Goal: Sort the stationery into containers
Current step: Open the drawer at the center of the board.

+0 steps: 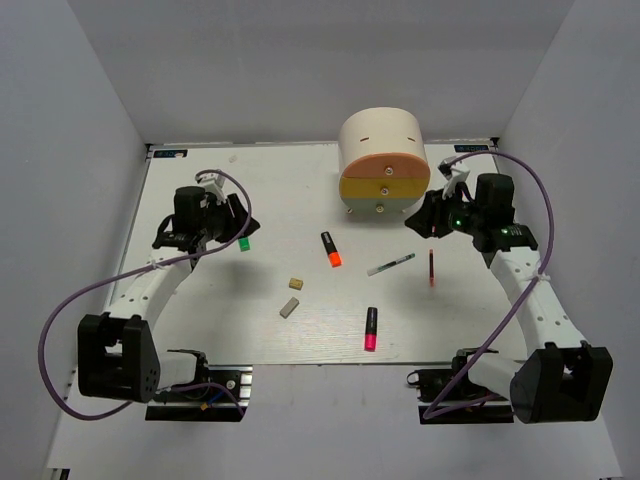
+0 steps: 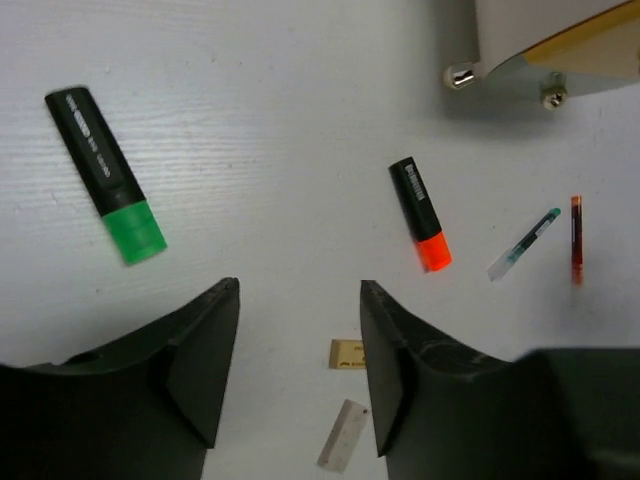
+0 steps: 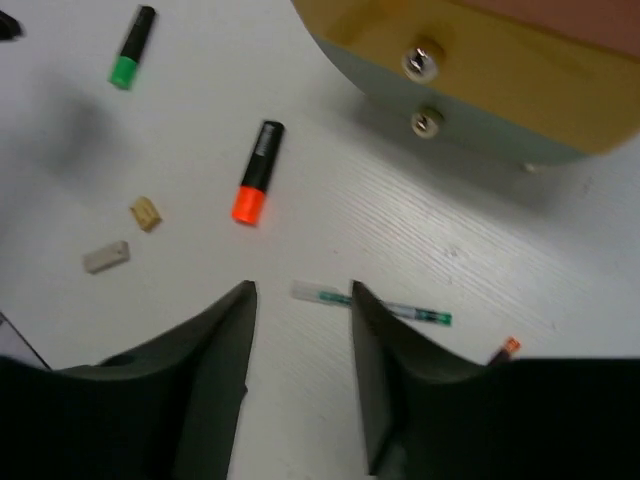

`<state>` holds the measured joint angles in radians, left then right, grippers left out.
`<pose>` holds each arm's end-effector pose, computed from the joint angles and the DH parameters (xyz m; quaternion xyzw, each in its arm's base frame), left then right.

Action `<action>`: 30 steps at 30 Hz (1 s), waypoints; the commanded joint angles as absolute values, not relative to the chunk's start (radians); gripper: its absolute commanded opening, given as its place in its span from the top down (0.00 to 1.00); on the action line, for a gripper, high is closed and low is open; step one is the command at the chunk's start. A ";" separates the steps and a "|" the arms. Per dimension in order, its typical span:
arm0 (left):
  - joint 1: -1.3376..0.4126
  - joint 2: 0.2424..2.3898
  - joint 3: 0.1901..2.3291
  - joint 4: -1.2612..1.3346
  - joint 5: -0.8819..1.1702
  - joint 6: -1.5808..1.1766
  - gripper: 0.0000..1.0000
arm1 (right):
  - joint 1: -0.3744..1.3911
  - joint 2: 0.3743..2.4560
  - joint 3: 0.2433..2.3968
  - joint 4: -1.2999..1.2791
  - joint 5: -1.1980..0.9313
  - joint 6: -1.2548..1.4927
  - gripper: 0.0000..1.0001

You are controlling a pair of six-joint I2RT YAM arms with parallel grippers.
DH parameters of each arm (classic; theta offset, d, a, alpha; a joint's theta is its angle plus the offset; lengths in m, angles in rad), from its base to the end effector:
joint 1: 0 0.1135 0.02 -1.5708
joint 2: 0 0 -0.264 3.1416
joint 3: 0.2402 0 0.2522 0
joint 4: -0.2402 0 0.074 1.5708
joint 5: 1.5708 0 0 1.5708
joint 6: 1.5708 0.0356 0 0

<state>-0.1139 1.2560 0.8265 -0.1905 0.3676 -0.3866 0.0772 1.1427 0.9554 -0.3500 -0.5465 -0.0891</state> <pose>0.2700 -0.0438 0.2548 -0.0359 0.8774 -0.2689 0.3957 0.2498 0.0379 0.3136 -0.2024 0.8232 0.2318 0.4771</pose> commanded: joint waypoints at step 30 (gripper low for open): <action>-0.118 1.247 0.801 -0.284 0.156 -0.393 0.21 | 0.160 1.586 1.193 0.190 -0.373 0.836 0.49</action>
<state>-0.1154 1.2793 0.8055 -0.2920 0.1673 -0.3862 0.1528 1.5696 1.1530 0.1230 -0.4103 0.8062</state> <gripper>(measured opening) 0.788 0.520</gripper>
